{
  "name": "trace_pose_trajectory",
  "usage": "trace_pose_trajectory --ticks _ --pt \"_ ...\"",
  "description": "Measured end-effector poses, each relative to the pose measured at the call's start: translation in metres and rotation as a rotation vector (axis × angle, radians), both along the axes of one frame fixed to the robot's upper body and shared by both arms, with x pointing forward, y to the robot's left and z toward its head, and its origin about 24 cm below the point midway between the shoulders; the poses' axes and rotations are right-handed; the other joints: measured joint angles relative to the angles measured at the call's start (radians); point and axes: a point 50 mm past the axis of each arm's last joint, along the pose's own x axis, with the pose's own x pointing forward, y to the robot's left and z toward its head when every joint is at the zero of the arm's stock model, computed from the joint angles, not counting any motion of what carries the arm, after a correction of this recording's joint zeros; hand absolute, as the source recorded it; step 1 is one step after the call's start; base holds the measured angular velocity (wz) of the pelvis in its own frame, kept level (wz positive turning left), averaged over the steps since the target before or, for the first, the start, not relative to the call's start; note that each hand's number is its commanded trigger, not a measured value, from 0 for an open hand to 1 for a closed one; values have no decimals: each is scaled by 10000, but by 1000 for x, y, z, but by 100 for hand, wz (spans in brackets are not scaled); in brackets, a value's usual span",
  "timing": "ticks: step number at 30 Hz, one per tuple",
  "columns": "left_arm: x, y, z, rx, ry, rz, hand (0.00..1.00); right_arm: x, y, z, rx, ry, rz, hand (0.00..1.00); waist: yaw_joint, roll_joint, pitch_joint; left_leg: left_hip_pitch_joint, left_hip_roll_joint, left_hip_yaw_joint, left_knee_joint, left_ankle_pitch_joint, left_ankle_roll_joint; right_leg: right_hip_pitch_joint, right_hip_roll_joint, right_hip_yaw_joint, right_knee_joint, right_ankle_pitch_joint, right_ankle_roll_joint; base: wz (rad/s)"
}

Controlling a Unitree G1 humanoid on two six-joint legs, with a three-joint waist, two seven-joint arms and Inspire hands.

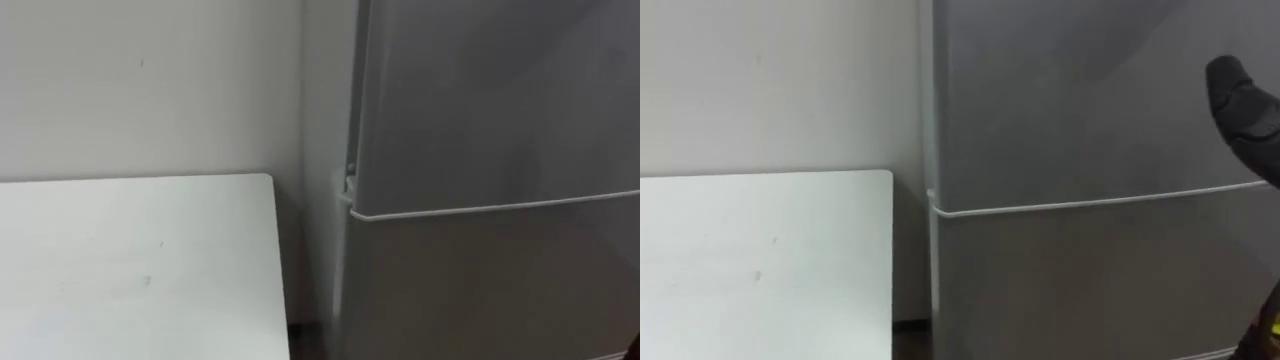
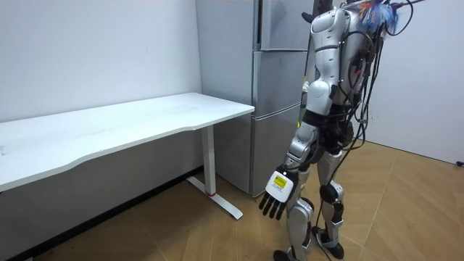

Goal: Put the bottle in the upper fridge

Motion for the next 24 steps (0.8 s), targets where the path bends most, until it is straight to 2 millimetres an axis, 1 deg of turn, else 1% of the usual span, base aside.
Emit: trace_pose_trajectory --ticks 5,7,8,10,11,12,13,17,21,23,24 --pt "3 0 0 -31 -71 -55 0 7 3 -5 -116 479 298 0 224 -21 -1 12 -1 -21 7 6 -6 78 -2 -41 2 0 0 1" --pt "5 -1 0 -58 -106 -188 0 19 4 -8 41 835 506 0 223 -84 17 28 -18 -65 31 6 -3 157 -15 -99 -5 0 0 6" --pt "7 -2 0 -67 -126 -262 0 22 4 -9 74 890 563 0 232 -101 21 19 -18 -84 41 6 -3 164 -16 -125 -5 0 0 8" --pt "13 -1 0 -78 -223 -463 0 34 11 -8 1 1007 842 0 235 -135 62 -52 -9 -152 113 4 -3 183 -10 -201 -6 0 0 9" --pt "14 -1 0 -69 -222 -560 0 38 12 -7 -15 1038 914 0 226 -137 64 -84 -8 -182 130 3 -4 192 -10 -240 -7 0 0 17" --pt "18 0 0 -97 -287 -638 0 42 13 -7 -61 1096 871 0 235 -141 63 -110 -14 -275 161 3 -3 208 -10 -303 -6 0 0 14" --pt "20 -1 0 -147 -337 -668 0 42 14 -8 -10 1082 797 0 283 -140 62 -143 -12 -279 183 3 -3 211 -9 -307 -7 0 0 11" --pt "20 -1 0 -145 -272 -831 0 48 13 -10 106 1270 834 0 390 -131 59 -140 -9 -277 201 6 -2 228 -8 -291 -2 0 0 0" --pt "23 0 1 -64 -278 -1028 0 60 9 -16 155 1683 606 0 551 -150 51 -43 -10 -302 214 5 -2 321 -11 -310 -5 1 0 0" --pt "26 0 1 -38 -329 -1125 0 62 7 -18 165 1814 514 0 683 -152 45 -45 -5 -308 214 5 -2 295 -11 -318 -6 1 -1 0" --pt "27 0 1 -22 -308 -1212 0 64 5 -20 213 1936 438 0 751 -167 21 -42 -4 -312 211 5 -1 283 -12 -318 -6 1 -1 0"
